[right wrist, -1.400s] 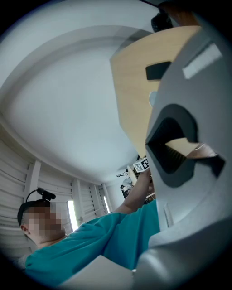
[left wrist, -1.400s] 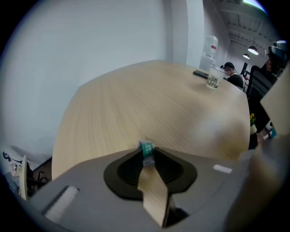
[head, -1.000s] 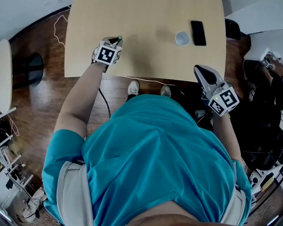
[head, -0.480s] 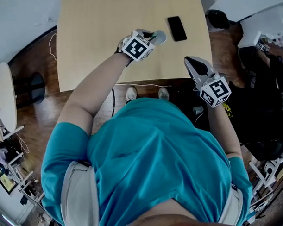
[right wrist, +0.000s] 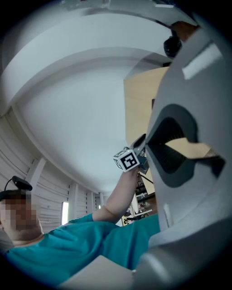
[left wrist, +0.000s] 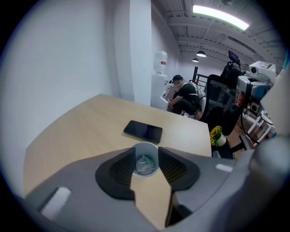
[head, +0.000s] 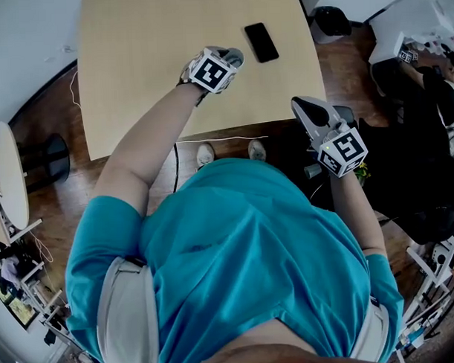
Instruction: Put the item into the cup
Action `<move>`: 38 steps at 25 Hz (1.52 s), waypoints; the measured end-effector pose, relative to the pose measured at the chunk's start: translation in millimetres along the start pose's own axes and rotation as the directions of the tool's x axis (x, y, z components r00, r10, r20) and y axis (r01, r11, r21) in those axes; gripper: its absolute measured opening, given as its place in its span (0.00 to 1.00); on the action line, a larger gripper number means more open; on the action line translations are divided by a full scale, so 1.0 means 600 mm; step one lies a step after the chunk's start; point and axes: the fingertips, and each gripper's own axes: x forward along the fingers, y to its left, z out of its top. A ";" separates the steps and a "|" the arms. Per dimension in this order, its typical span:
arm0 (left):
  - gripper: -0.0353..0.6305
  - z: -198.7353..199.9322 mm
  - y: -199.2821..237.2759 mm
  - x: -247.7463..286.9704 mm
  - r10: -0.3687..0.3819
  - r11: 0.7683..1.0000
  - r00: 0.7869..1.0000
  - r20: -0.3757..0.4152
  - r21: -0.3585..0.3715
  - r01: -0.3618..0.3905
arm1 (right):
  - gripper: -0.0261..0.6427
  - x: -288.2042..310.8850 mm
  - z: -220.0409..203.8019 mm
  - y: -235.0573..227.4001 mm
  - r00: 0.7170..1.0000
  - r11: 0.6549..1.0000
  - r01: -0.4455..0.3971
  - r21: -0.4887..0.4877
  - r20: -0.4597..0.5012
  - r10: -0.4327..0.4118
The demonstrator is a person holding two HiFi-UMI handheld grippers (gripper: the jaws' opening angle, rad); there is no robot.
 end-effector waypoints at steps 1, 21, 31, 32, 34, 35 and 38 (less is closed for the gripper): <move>0.26 0.007 -0.003 -0.008 0.004 1.000 1.000 0.024 -0.006 -0.004 | 0.04 -0.005 0.002 -0.001 1.000 1.000 -0.002 0.003 0.006 0.002; 0.06 -0.182 -0.236 -0.549 0.024 0.951 0.742 0.670 -0.243 0.189 | 0.04 -0.036 0.070 0.220 0.965 0.971 -0.240 0.005 0.111 0.238; 0.06 -0.358 -0.333 -0.727 -0.053 0.968 0.707 0.706 -0.136 0.209 | 0.04 -0.064 0.078 0.457 0.972 0.979 -0.206 -0.006 0.119 0.205; 0.06 -0.360 -0.347 -0.738 -0.052 0.968 0.702 0.711 -0.136 0.209 | 0.04 -0.078 0.082 0.475 0.969 0.976 -0.215 -0.022 0.117 0.216; 0.06 -0.357 -0.377 -0.756 -0.042 0.972 0.686 0.727 -0.128 0.195 | 0.04 -0.108 0.091 0.499 0.963 0.971 -0.235 -0.046 0.122 0.239; 0.06 -0.353 -0.393 -0.763 -0.033 0.974 0.677 0.735 -0.127 0.185 | 0.04 -0.125 0.093 0.506 0.960 0.968 -0.245 -0.053 0.129 0.250; 0.06 -0.346 -0.458 -0.773 -0.003 0.977 0.659 0.753 -0.139 0.163 | 0.04 -0.187 0.082 0.528 0.946 0.958 -0.279 -0.073 0.150 0.287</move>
